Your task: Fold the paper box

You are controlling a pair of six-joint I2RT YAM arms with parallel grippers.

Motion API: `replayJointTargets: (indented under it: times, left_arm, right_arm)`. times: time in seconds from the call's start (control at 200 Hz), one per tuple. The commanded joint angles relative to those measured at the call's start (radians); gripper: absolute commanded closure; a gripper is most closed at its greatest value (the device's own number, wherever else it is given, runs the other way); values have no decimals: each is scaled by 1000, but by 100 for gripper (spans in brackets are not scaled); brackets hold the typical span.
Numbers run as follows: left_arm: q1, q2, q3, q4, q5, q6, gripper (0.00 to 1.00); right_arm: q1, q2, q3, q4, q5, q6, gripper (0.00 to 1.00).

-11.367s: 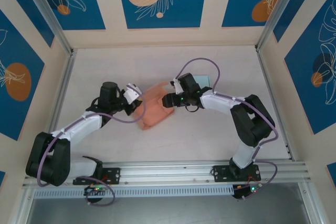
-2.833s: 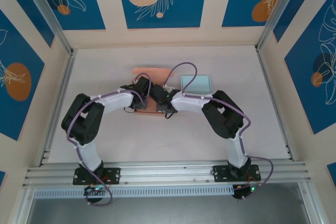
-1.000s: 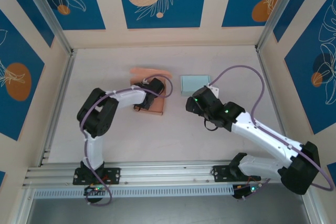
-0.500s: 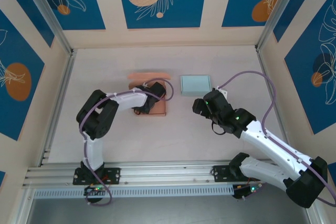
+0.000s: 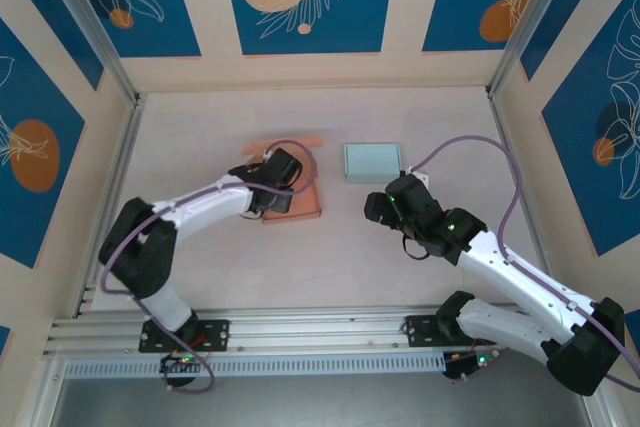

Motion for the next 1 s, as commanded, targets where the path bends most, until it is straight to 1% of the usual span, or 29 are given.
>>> replayJointTargets:
  times: [0.0, 0.075, 0.135, 0.17, 0.185, 0.235, 0.295, 0.35, 0.39, 0.425, 0.455, 0.49, 0.53, 0.57, 0.72, 0.81, 0.845, 0.93, 0.995]
  left_arm:
    - [8, -160, -61, 70, 110, -9, 30]
    - [30, -294, -138, 126, 111, -6, 29]
    - [87, -409, -220, 200, 129, -17, 27]
    - [148, -482, -282, 268, 173, -28, 26]
    - [180, -510, -311, 305, 200, -33, 24]
    - [299, -602, -401, 439, 335, -64, 19]
    - [428, -671, -494, 593, 450, -107, 19]
    - [524, -683, -540, 677, 542, -125, 20]
    - [580, -662, -544, 706, 595, -127, 21]
    - [617, -626, -543, 718, 621, -134, 26]
    - [647, -583, -531, 717, 635, -149, 31]
    - [677, -526, -514, 724, 662, -166, 34]
    - [698, -459, -492, 741, 696, -170, 36]
    - [709, -397, -471, 756, 705, -172, 38]
    - [711, -220, -422, 838, 790, -161, 47]
    - [707, -164, -422, 881, 834, -166, 55]
    - [701, -149, -422, 886, 842, -160, 57]
    - [686, -122, -416, 880, 846, -130, 57]
    - [680, -113, -417, 896, 856, -123, 57]
  right_arm:
    - [6, 16, 46, 23, -56, -91, 19]
    - [-5, 38, 76, 62, -124, -158, 25]
    - [-29, 65, 107, 91, -204, -204, 26]
    - [-48, 80, 125, 116, -264, -226, 27]
    - [-57, 87, 132, 129, -293, -239, 27]
    - [-98, 114, 154, 171, -393, -257, 28]
    - [-155, 154, 190, 209, -512, -267, 31]
    - [-194, 200, 228, 228, -576, -272, 33]
    - [-216, 237, 258, 235, -604, -273, 38]
    - [-233, 272, 286, 238, -625, -280, 43]
    - [-245, 304, 314, 236, -635, -286, 45]
    - [-257, 341, 349, 226, -632, -290, 47]
    - [-269, 385, 389, 209, -632, -292, 50]
    - [-278, 429, 421, 205, -646, -298, 51]
    - [-287, 581, 505, 199, -684, -302, 60]
    - [-288, 653, 522, 215, -691, -288, 68]
    - [-285, 673, 518, 234, -691, -280, 69]
    - [-283, 721, 513, 296, -720, -264, 71]
    - [-275, 753, 512, 348, -769, -259, 71]
